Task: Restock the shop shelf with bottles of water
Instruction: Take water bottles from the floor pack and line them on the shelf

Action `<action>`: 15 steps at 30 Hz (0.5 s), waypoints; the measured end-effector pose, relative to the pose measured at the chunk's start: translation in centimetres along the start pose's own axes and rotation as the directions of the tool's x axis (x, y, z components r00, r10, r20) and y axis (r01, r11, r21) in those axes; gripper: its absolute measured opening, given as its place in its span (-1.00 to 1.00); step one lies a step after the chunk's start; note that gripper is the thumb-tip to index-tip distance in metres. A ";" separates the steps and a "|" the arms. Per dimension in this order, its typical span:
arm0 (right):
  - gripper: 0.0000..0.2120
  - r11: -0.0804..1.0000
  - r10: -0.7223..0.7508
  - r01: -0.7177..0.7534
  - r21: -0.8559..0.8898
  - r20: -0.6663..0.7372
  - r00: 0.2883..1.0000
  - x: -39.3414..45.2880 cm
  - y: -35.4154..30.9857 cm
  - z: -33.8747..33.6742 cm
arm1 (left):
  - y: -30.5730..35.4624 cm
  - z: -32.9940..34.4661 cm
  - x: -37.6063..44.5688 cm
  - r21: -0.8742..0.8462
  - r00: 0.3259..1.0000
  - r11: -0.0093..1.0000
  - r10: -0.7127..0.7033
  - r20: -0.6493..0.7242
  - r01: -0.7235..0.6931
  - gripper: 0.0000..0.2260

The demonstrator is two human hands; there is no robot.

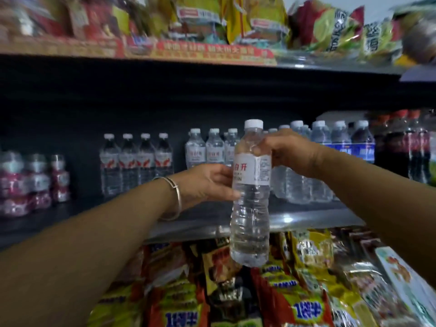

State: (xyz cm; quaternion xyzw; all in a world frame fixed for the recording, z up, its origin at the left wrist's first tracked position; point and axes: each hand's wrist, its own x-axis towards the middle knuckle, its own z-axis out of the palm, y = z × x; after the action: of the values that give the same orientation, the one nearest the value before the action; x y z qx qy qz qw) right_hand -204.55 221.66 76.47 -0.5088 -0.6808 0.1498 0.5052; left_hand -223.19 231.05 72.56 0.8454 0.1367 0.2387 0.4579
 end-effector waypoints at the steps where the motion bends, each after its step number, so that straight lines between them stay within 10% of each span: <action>1: -0.88 1.000 -0.003 0.004 0.029 -0.023 1.000 1.2 -0.4 0.1 | 0.3 -0.9 0.3 0.009 1.000 1.000 0.007 -0.023 -0.007 -0.57; 15: -0.80 0.997 -0.067 0.067 -0.037 0.010 0.998 14.8 1.6 1.7 | -4.5 -8.5 4.7 0.098 0.959 0.990 -0.069 -0.275 0.099 -0.59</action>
State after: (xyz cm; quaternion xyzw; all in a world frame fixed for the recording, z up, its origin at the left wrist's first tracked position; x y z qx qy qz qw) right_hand -204.75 235.40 82.53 -0.4944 -0.7024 0.1220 0.4974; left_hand -223.73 241.63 74.09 0.8224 0.2468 0.3243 0.3969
